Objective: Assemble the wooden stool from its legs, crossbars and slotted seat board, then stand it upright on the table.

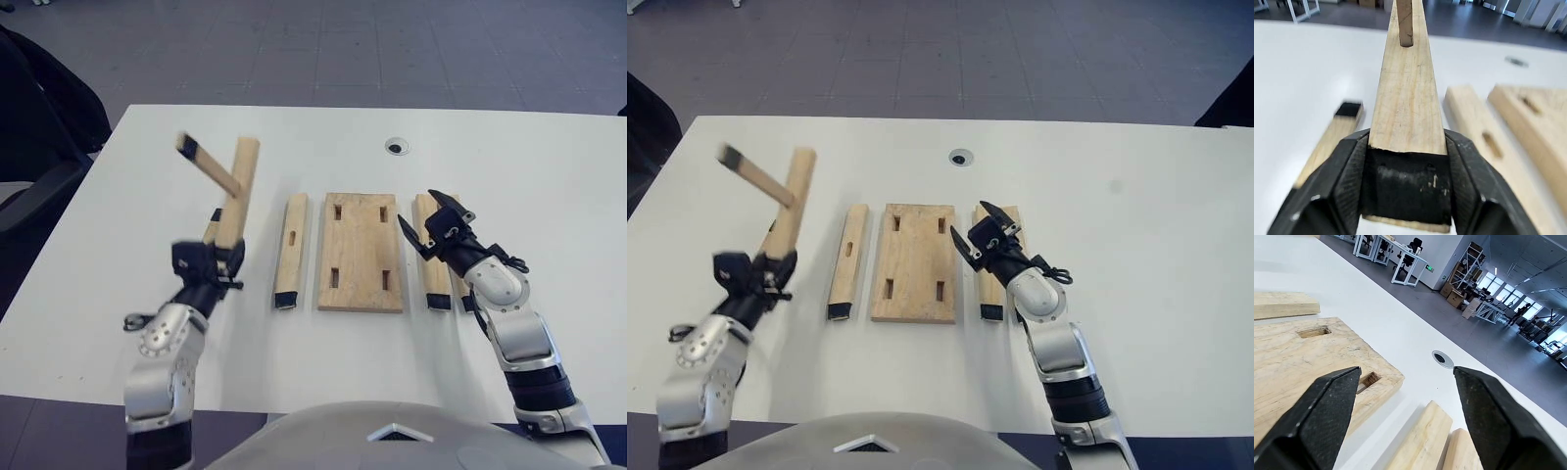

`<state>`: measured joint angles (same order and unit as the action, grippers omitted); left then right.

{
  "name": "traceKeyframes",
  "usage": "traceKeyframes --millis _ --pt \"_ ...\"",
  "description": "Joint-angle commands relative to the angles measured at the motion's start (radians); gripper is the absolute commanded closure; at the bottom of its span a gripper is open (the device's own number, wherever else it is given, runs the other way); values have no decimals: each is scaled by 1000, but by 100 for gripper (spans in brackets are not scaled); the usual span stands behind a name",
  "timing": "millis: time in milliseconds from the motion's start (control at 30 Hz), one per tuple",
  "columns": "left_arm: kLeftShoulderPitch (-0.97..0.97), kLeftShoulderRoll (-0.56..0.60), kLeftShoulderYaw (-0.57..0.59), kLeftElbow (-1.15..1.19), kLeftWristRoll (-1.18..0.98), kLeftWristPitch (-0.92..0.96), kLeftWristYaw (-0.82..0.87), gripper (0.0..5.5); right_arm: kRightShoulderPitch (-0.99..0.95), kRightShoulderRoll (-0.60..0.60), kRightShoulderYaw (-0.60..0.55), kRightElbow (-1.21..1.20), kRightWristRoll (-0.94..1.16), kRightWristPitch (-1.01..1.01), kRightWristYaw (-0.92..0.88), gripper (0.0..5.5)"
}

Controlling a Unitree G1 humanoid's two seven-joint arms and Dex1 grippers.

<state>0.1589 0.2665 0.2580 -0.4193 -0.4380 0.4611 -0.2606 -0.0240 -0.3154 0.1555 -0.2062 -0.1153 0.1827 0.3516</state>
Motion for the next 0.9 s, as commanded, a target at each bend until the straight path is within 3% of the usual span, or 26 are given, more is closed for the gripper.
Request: traceKeyframes --millis 33,200,333,433,600,900 --pt "-207 41 82 -8 -294 187 -38 344 -74 58 -115 26 192 168 39 203" --pt "-290 105 109 64 -744 488 -116 344 -171 64 -271 25 686 614 252 203" --pt "-329 138 62 120 -948 624 -149 344 -250 33 -387 99 983 862 352 130" --pt "-348 128 26 168 -1013 657 -133 344 -301 74 -461 152 1157 981 319 90" --pt "-351 83 -39 186 -1066 656 -88 344 -335 192 -504 176 1335 1046 160 4" --pt "-361 73 -97 192 -1124 651 -42 344 -367 233 -452 142 1393 985 114 0"
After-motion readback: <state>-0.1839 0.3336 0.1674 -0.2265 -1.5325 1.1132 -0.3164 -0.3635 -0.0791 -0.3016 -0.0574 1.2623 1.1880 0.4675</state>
